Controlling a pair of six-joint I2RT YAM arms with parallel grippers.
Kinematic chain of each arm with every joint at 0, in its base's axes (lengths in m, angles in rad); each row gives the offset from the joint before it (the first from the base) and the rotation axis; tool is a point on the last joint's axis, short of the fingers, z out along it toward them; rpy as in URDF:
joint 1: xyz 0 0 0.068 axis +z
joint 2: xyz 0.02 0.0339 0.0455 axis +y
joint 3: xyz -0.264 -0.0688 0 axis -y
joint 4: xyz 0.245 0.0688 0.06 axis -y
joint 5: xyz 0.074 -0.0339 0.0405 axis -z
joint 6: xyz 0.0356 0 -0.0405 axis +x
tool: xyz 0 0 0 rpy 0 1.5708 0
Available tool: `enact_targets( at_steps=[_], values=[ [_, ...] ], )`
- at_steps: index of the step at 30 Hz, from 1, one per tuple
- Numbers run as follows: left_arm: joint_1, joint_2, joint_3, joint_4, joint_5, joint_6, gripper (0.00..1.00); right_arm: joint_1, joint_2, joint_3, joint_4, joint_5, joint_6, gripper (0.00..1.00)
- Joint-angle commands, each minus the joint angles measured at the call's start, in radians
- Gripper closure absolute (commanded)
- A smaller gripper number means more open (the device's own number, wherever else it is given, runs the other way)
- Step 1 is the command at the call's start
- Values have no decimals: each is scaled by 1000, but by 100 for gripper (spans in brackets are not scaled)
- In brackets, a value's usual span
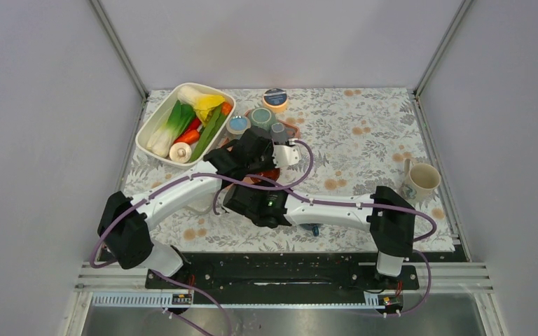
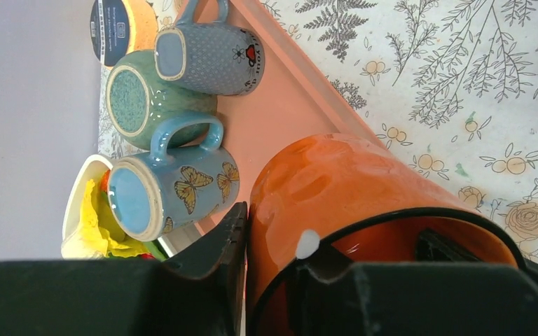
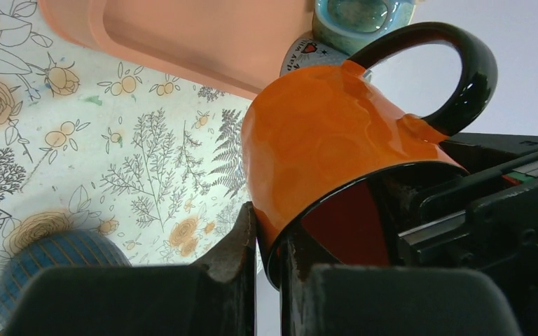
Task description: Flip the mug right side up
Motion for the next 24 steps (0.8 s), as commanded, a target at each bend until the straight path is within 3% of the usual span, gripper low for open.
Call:
enact_targets(
  at_steps=[1, 2, 3, 5, 6, 11, 14, 18, 24],
  values=[
    [35, -4, 13, 71, -16, -43, 100, 32, -89, -9, 72, 102, 56, 100],
    [39, -3, 15, 72, -12, -51, 100, 32, -96, -18, 88, 107, 62, 96],
    [49, -3, 19, 72, 2, -61, 100, 32, -101, -28, 96, 106, 69, 86],
    [75, 1, 33, 67, 42, -89, 100, 29, -110, -47, 113, 94, 87, 54],
    [91, 8, 44, 58, 65, -103, 100, 27, -113, -55, 118, 87, 96, 44],
    [201, 33, 76, 36, 166, -156, 100, 26, -142, -90, 148, 80, 112, 17],
    [276, 37, 74, 39, 208, -185, 100, 26, -163, -95, 161, 55, 121, 11],
    [412, 25, 76, 12, 290, -234, 100, 27, -207, -114, 181, -8, 144, 10],
    [697, -101, 50, -99, 403, -241, 100, 25, -301, -174, 211, -141, 218, 8]
  ],
)
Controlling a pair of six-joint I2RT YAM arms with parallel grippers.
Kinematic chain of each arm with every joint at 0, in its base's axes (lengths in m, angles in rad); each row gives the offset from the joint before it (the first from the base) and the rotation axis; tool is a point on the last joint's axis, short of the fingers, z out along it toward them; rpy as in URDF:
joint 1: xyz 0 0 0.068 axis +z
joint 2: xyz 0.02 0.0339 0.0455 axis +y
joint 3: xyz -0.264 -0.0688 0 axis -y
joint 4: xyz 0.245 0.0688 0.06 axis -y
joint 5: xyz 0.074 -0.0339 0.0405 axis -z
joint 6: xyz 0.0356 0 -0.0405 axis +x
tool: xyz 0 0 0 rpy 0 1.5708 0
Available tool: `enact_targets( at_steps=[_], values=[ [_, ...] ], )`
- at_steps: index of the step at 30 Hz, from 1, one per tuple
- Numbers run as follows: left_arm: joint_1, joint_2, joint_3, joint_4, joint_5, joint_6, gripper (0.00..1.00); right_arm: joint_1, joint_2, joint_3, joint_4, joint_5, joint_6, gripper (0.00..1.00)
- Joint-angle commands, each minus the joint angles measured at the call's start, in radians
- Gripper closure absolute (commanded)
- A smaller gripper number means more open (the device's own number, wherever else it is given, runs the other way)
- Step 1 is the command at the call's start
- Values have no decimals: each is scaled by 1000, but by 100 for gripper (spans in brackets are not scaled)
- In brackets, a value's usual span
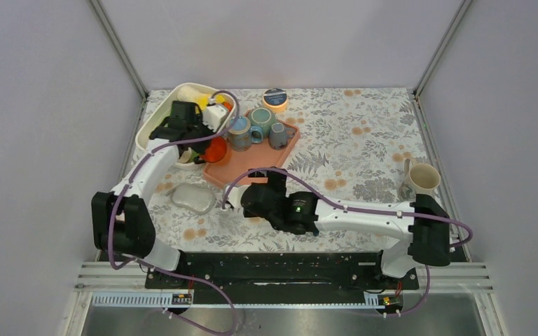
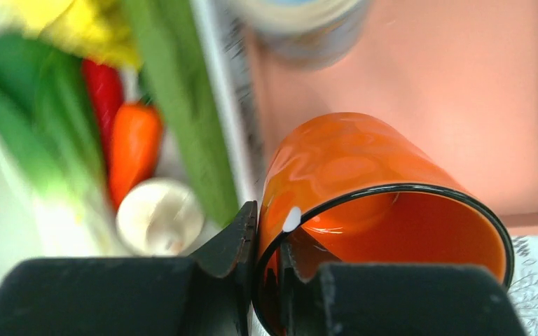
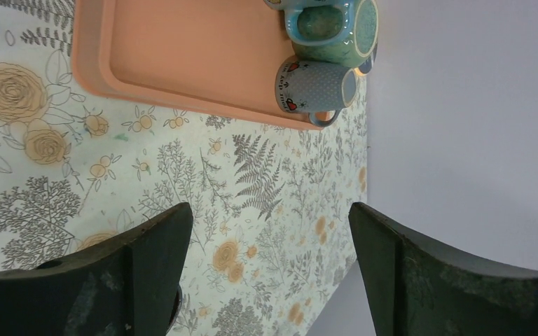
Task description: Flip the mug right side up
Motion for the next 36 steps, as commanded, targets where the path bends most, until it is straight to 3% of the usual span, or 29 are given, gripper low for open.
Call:
enact_targets(
  at_steps=[1, 8, 13, 22, 30, 33, 36],
  values=[
    [202, -161, 32, -63, 126, -17, 100, 2, -101, -34, 63, -121, 96, 8],
    [604, -186, 16, -202, 182, 112, 100, -88, -140, -54, 65, -284, 254, 7],
    [783, -56, 36, -203, 158, 161, 100, -147, -131, -29, 44, -302, 349, 6],
    [865, 200, 104, -159, 107, 169, 100, -240, -167, -44, 33, -380, 469, 6],
    [873, 293, 112, -147, 118, 183, 77, -332, -171, -55, 33, -466, 558, 6],
    [883, 284, 114, -147, 139, 182, 59, -366, -165, -54, 34, -486, 583, 6],
    [891, 251, 121, -149, 146, 178, 48, -388, -166, -67, 43, -496, 596, 6]
  ],
)
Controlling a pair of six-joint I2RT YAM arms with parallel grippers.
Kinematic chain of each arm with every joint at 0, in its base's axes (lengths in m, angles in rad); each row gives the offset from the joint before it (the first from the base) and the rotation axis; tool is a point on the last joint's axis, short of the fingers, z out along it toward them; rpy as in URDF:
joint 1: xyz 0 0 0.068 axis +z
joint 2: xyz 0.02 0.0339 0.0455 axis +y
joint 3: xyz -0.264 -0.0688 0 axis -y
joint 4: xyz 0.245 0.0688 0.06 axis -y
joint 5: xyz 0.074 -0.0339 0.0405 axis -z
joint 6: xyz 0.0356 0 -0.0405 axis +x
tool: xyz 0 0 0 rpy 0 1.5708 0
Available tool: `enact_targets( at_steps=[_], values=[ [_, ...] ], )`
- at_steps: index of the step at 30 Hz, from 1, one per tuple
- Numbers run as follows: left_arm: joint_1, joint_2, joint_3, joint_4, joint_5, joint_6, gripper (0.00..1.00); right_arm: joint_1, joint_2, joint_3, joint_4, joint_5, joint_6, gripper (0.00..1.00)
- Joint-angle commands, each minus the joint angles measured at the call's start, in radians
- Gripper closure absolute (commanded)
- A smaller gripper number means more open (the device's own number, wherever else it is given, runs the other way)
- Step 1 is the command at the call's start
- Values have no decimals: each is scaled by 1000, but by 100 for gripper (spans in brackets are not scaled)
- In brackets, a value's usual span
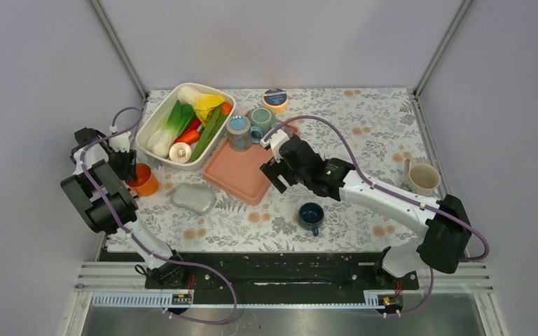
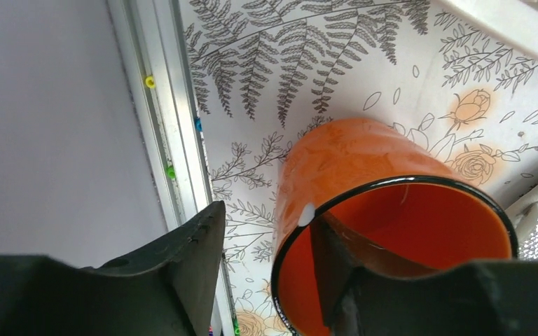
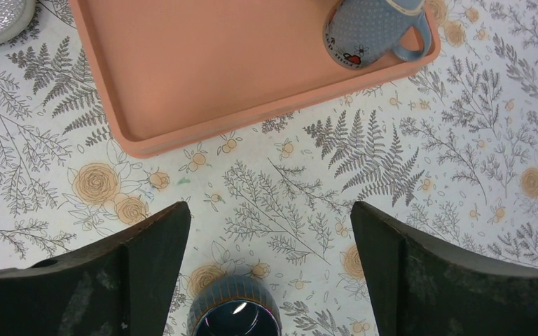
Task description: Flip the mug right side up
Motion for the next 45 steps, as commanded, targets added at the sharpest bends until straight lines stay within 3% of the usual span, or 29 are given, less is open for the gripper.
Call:
enact_targets(
  at_steps=[1, 7, 10, 14, 17, 21, 26, 31, 34, 45],
  values=[
    [19, -63, 44, 22, 42, 3, 46, -30, -32, -19, 32, -42, 56, 6],
    [-1, -191, 97, -86, 134, 4, 42, -50, -79, -77, 44, -43, 93, 6],
    [-100, -269, 105, -139, 129, 26, 40, -84, -127, -131, 59, -50, 116, 6],
    [-360, -331, 140, -183, 49, 57, 34, -147, -201, -215, 70, -75, 157, 6],
    [-631, -278, 251, -240, -6, 87, 31, -189, -263, -286, 87, -96, 174, 5],
    [-903, -102, 484, -304, -30, 151, 28, -213, -331, -372, 103, -102, 182, 4],
    [-1098, 175, 750, -324, -146, 307, 22, -227, -368, -419, 99, -104, 176, 4],
    [-1145, 409, 947, -333, -282, 372, 21, -238, -382, -440, 94, -113, 161, 4],
    [-1147, 488, 1021, -332, -340, 371, 28, -241, -373, -443, 94, -120, 156, 4],
    [-1147, 413, 834, -340, -356, 376, 44, -244, -368, -449, 101, -145, 139, 4]
  ],
)
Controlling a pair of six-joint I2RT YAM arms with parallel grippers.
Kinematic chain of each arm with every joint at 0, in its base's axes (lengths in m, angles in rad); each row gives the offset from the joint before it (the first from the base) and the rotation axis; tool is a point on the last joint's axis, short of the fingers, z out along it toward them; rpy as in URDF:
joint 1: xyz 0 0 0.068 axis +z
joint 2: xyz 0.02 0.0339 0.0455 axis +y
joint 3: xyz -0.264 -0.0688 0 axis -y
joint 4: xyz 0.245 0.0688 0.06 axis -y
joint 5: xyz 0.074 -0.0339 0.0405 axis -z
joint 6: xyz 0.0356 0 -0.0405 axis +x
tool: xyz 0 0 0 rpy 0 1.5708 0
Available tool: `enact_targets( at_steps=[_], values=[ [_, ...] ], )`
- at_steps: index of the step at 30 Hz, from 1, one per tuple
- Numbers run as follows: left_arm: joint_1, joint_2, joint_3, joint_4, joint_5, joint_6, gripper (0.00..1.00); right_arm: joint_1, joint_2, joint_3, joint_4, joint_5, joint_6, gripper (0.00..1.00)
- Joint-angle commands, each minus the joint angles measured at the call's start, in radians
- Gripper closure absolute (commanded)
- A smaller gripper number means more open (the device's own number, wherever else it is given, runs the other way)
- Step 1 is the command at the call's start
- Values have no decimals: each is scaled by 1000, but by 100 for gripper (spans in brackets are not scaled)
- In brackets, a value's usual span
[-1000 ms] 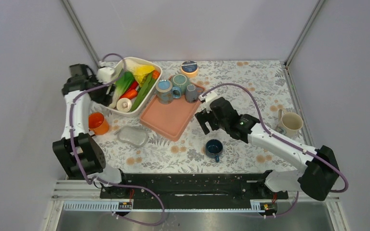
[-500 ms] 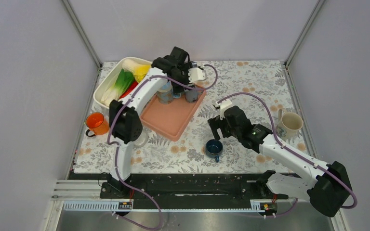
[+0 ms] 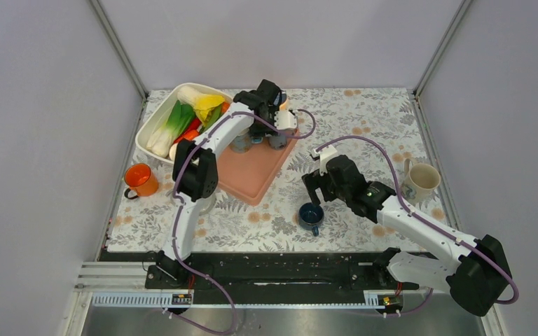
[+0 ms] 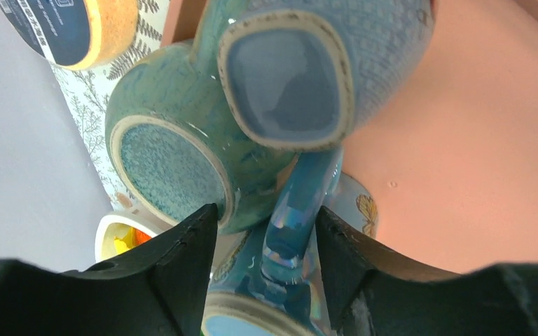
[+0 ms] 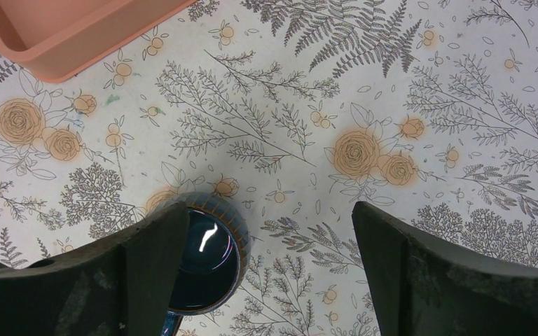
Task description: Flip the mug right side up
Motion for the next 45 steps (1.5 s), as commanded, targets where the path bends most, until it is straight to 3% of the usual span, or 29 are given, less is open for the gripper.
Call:
enact_targets(
  at_steps=[1, 9, 13, 17, 21, 25, 30, 35, 39, 45],
  values=[
    [7, -101, -80, -59, -18, 2, 45, -10, -12, -5, 45, -33, -15, 4],
    [7, -197, -166, -65, 56, -19, 38, -10, -8, -10, 50, -55, -24, 4],
    [7, -208, -191, -95, 87, 6, 42, -10, -4, -12, 49, -64, -25, 4],
    [7, -186, -199, -140, 67, 18, 52, -10, -11, -17, 50, -64, -25, 4],
    [0, -165, -240, -105, -24, 64, 48, -9, -11, -22, 64, -106, -56, 4],
    [-20, -143, -250, -37, -82, 116, 49, -9, -9, -26, 78, -141, -52, 4],
    [-26, -126, -249, -29, -135, 142, 65, -9, -23, -37, 78, -137, -57, 4],
    [-25, -164, -281, -31, -93, 141, 100, -10, -29, -35, 80, -142, -58, 4],
    [-22, -226, -275, -35, -14, 61, 100, -9, -52, -36, 84, -157, -56, 4],
    [39, -383, -299, 22, 206, -186, 100, -9, -79, -31, 129, -175, 16, 3]
  ],
)
